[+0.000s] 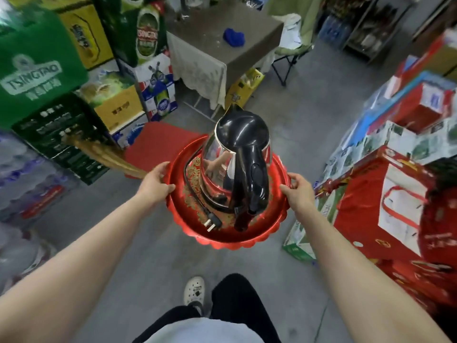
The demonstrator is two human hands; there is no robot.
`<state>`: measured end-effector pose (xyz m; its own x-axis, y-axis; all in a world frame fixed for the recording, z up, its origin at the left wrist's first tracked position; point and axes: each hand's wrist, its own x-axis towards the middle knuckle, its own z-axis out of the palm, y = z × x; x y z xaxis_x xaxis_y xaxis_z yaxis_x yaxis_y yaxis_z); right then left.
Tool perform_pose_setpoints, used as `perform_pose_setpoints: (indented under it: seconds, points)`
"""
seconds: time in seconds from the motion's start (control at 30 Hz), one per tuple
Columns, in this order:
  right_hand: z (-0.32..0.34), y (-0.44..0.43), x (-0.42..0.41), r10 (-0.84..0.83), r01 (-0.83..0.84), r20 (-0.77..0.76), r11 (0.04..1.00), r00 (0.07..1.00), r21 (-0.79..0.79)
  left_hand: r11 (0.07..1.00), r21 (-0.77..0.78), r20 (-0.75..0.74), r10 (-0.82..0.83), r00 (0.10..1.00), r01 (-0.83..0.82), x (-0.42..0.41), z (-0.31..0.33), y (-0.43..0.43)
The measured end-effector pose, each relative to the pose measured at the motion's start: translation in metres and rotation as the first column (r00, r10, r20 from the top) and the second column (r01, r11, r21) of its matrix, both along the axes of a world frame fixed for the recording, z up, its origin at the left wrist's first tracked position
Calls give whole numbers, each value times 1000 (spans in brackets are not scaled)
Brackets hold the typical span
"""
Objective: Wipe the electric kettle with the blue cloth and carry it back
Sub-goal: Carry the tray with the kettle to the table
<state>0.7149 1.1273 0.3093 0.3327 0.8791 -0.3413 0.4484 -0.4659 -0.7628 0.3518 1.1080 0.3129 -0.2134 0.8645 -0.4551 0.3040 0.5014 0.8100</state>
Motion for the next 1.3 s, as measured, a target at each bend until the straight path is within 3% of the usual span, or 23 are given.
perform_pose_setpoints:
  seconds: [0.43,0.63,0.83,1.1,1.3]
  points:
    - [-8,308,123,-124,128,-68,990,990,58,986,23,-122,-160,979,164,135,4,344]
    - [-4,460,156,-88,91,-43,994,995,63,991,-13,-117,-135,984,134,164,6,487]
    - [-15,619,176,-101,106,-63,992,993,68,997,-22,-3,-77,997,77,184,-4,645]
    - [-16,811,206,-108,109,-48,993,993,37,992,-52,-30,-120,992,119,213,2,838]
    - [-32,971,240,-28,29,-24,998,999,59,999,-47,-11,-21,1000,21,251,-23,968]
